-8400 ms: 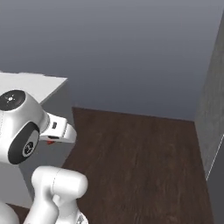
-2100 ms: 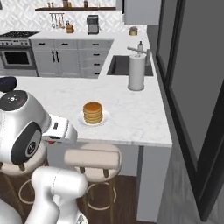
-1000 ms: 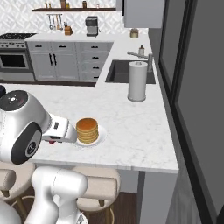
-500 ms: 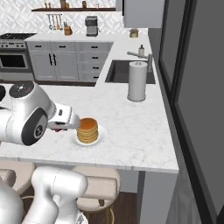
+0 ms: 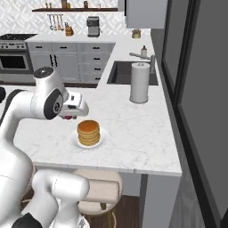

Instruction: Take the strawberry from the fridge and place it on top of the pancake, located on the dining counter.

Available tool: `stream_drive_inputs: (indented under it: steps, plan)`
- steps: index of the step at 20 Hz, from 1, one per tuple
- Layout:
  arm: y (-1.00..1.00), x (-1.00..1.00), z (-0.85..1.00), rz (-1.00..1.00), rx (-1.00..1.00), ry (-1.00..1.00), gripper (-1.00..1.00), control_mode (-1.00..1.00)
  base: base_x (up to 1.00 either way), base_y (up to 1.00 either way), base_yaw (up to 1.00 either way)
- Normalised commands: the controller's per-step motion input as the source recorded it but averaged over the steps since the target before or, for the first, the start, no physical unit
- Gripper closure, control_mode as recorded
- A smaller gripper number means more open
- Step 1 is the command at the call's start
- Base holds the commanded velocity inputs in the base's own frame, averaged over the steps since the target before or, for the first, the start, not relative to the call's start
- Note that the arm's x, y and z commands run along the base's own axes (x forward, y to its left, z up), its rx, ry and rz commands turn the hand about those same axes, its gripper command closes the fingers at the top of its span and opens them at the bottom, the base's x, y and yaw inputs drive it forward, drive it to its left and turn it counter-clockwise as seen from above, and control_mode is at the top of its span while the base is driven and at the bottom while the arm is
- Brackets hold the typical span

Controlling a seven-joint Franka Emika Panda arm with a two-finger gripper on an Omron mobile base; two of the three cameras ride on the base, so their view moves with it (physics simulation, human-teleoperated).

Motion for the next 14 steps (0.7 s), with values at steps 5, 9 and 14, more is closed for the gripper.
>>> stream_drive_inputs:
  steps: [5,9,14]
  plan:
    - [0.01,0.82,-0.43,0.0,0.0,0.25,1.0,-1.0,0.0,0.0,0.0]
    - [0.0,0.76,-0.67,0.0,0.0,0.14,1.0,-1.0,0.0,0.0,0.0]
    - [0.0,0.75,-0.51,0.0,0.0,0.01,1.0,-1.0,0.0,0.0,0.0]
